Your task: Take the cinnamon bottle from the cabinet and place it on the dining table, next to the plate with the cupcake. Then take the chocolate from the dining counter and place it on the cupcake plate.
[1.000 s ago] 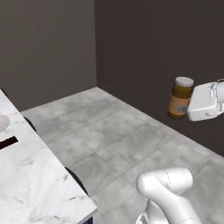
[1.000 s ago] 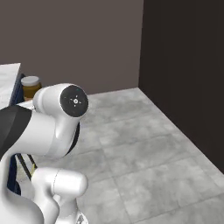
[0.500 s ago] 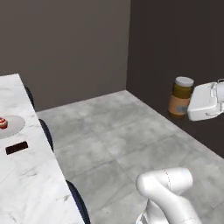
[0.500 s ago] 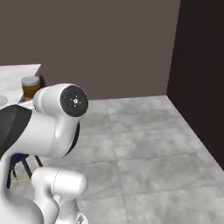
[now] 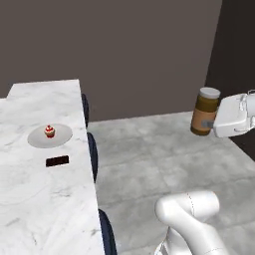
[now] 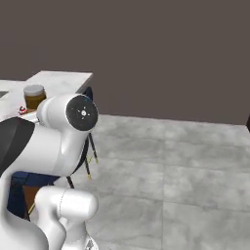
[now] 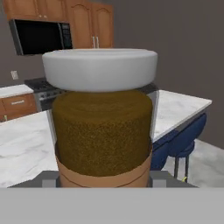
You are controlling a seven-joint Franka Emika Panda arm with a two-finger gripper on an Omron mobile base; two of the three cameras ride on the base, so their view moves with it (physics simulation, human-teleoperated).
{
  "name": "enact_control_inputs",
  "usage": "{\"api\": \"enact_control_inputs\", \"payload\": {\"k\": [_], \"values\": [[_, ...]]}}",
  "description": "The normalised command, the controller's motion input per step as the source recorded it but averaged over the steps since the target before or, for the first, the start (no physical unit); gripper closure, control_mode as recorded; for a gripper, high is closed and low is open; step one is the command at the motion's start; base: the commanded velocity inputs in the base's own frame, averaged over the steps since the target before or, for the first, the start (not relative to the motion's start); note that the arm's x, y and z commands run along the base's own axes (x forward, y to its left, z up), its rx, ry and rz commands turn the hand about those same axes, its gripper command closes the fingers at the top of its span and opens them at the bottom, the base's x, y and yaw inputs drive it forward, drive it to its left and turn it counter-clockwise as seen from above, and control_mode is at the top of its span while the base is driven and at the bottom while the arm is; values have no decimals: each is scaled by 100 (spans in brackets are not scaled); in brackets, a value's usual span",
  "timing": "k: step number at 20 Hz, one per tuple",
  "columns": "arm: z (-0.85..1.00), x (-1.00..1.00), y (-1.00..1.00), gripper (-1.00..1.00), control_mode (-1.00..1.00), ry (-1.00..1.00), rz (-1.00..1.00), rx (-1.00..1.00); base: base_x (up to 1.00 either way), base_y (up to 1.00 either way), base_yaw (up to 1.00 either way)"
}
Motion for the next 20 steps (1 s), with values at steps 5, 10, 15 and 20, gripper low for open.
{"api": "enact_control_inputs", "payload": {"k": [5,10,15,20], "values": [[0,0,0,100,100,0,0,0,60,-18,45],[0,0,0,100,100,0,0,0,56,-18,46],[0,0,0,100,100,0,0,0,41,-20,54],[0,0,0,100,100,0,0,0,33,-19,59]]}}
